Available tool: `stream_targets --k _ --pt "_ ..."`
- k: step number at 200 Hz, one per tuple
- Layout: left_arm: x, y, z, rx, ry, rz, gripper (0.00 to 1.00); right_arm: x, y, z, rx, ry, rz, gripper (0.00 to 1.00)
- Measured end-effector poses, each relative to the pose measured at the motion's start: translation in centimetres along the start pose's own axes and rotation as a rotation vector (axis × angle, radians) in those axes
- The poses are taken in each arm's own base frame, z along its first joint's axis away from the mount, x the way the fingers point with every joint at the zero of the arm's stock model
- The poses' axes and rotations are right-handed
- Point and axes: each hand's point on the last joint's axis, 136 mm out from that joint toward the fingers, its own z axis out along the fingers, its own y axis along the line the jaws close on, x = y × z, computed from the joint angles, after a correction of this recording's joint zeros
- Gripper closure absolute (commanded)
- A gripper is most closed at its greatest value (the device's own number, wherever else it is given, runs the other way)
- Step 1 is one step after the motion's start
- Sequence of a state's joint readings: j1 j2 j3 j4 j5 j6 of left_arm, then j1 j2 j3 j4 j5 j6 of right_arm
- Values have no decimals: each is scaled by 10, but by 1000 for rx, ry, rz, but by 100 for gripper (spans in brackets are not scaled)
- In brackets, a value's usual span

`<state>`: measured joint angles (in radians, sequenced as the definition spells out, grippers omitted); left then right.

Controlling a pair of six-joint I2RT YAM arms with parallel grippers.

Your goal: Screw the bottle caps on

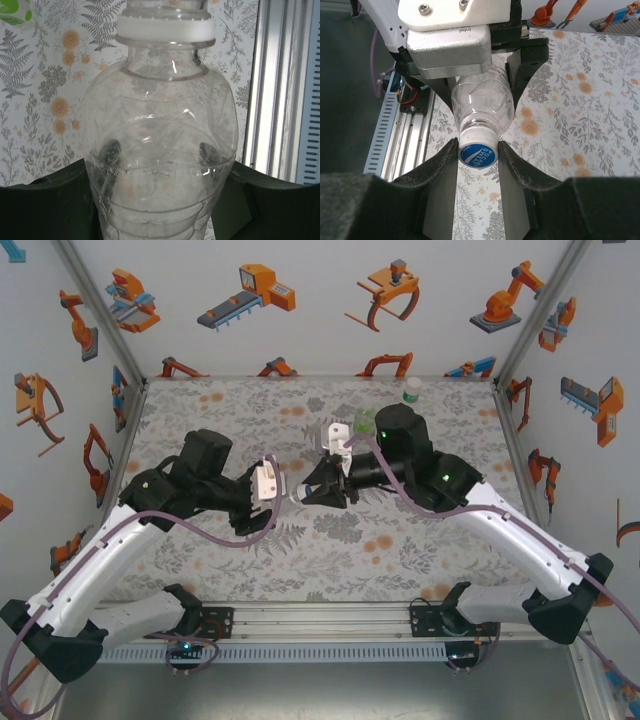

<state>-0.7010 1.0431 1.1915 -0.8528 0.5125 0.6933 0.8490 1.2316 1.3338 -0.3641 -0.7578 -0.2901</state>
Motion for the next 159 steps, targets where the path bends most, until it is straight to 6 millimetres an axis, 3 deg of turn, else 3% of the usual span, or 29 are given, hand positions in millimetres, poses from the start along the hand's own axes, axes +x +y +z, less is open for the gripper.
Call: stream_targets --k 159 --pt "6 -10 3 42 34 11 99 9 12 8 -44 63 -32 100"
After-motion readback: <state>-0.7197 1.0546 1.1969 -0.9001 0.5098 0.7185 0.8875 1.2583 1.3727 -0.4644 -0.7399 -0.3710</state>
